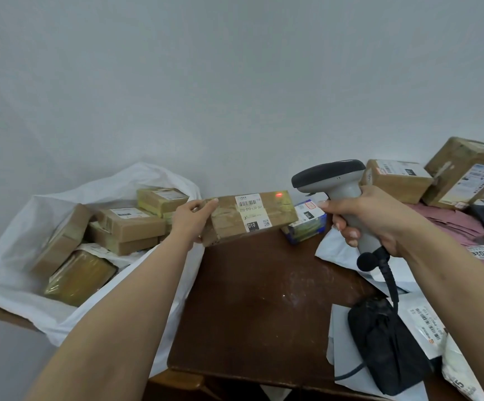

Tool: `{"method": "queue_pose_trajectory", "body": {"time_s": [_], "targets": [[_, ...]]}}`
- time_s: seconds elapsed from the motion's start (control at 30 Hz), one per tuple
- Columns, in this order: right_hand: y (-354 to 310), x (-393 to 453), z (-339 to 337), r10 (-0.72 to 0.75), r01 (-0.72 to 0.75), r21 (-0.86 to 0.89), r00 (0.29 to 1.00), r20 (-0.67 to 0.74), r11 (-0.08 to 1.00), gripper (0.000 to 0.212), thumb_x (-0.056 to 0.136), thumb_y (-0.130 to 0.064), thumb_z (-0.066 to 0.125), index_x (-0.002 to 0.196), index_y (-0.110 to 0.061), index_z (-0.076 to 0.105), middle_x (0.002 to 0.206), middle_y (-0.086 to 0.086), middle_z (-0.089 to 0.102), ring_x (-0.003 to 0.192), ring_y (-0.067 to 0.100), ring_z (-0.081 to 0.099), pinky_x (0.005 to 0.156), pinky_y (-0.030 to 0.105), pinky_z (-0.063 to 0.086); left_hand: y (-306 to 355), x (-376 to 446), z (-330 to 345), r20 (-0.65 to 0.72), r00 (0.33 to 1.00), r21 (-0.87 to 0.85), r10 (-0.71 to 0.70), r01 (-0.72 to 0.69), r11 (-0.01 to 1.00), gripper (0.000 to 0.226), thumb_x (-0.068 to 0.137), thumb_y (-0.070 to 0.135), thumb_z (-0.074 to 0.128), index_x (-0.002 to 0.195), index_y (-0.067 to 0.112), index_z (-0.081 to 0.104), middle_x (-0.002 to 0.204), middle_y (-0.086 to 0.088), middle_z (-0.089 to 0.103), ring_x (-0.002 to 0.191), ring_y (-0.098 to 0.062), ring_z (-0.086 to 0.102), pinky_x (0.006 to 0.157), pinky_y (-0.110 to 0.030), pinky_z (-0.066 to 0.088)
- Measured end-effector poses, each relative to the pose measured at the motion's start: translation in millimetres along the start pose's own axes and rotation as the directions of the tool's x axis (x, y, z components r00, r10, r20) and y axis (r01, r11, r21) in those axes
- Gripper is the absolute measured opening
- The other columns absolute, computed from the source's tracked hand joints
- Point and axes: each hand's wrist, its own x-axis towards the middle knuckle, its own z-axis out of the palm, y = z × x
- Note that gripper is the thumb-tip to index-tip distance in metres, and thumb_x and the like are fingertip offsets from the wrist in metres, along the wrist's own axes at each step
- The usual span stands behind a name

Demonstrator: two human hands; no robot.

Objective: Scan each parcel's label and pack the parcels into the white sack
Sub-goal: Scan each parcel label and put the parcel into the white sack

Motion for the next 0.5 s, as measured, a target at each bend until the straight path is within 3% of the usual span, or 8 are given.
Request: {"method": "queue_pose_trajectory", "body": {"time_s": [0.37, 0.5], "targets": [[-5.4, 7.4, 7.5, 0.016, -0.016, -0.004, 1.000, 0.015, 1.000, 0.019, 0.090, -0.013, 0.068, 0.093, 0.000, 0.054, 0.054, 0.010, 0.047, 0.038, 0.015, 0.033, 0.037, 0.023, 0.035, -4.0, 2.9, -9.6, -0.031, 0.999, -0.013, -0.006, 0.006, 1.000, 0.046, 0.077, 0.051, 0.076, 0.109, 0.020, 0.067, 0.110, -0.003, 0.064, 0.094, -0.022, 0.063, 0.065, -0.054, 0.060], [-11.7, 18.4, 30.0, 0.004, -0.005, 0.016, 0.999, 0.049, 1.000, 0.021, 0.088, -0.015, 0.069, 0.091, -0.003, 0.052, 0.055, 0.010, 0.047, 0.038, 0.015, 0.033, 0.041, 0.025, 0.033, -8.9, -4.4, -33.6, -0.054, 0.998, -0.101, -0.015, 0.009, 0.995, 0.050, 0.076, 0.054, 0.074, 0.113, 0.023, 0.065, 0.119, -0.004, 0.061, 0.098, -0.022, 0.064, 0.062, -0.046, 0.061]]}}
